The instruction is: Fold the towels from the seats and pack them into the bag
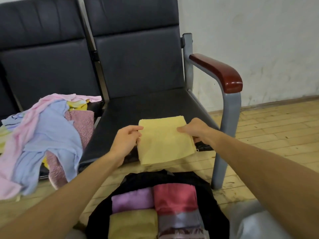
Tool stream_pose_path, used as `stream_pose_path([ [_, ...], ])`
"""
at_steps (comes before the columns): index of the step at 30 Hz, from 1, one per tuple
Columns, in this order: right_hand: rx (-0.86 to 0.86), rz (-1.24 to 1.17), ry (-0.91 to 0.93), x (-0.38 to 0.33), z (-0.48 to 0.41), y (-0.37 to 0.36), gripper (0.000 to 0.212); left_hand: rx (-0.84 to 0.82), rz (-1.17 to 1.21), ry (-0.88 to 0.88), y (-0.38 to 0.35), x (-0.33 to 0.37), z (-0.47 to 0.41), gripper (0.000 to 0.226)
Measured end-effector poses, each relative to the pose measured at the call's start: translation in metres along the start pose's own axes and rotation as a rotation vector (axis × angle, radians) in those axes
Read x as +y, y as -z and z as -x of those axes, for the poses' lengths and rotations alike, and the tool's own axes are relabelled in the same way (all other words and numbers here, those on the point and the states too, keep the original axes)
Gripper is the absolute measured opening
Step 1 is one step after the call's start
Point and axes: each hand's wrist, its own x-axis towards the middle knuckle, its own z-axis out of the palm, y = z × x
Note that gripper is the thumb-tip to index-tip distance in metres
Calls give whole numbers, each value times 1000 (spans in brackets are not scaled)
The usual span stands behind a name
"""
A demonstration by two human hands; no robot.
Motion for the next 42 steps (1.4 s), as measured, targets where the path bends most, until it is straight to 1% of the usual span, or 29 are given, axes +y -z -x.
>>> stream_pose_path([
  [1,23,61,17,-2,1,-3,25,13,12,19,7,-7,5,28],
  [3,69,155,82,-3,2,-7,31,19,80,77,13,-20,15,29],
  [4,96,202,147,-5,3,-11,30,15,128,121,16,-24,19,30],
  [6,149,303,296,-17,9,-15,22,-24,251,205,21,-22,24,30],
  [8,154,348,384,-31,19,-20,20,-71,358,215,26,-18,28,29],
  [11,103,375,407,-53,33,-30,40,-64,396,190,36,-12,35,29],
  [14,72,333,434,-71,52,-47,44,-11,424,209,45,-14,37,27],
  [16,31,230,445,-83,67,-57,43,41,444,228,50,-18,37,23],
  [18,-60,-25,419,-93,82,-63,37,98,452,270,55,-23,42,16],
  [19,-114,-157,402,-95,90,-64,31,93,478,298,58,-25,48,13],
  [21,-205,-353,371,-96,103,-64,23,-10,647,377,64,-27,59,18],
  [23,-265,-504,339,-91,110,-63,24,-203,900,473,70,-27,71,31],
  [24,-279,-557,315,-87,111,-62,24,-284,969,495,71,-27,76,36],
  [25,-287,-591,289,-85,112,-61,23,-337,990,492,72,-30,78,38],
  [27,-272,-598,249,-78,113,-57,21,-359,962,447,73,-33,82,38],
  [31,-244,-518,188,-60,111,-49,20,-262,856,377,82,-34,82,29],
  [34,-258,-466,123,-43,113,-49,23,-239,673,283,87,-38,81,26],
  [37,-315,-412,51,-28,117,-49,27,-279,455,174,84,-45,88,22],
  [39,-381,-349,26,-19,119,-47,28,-308,388,136,85,-49,91,20],
  [42,-458,-302,47,-13,122,-43,25,-284,326,120,90,-53,89,21],
])
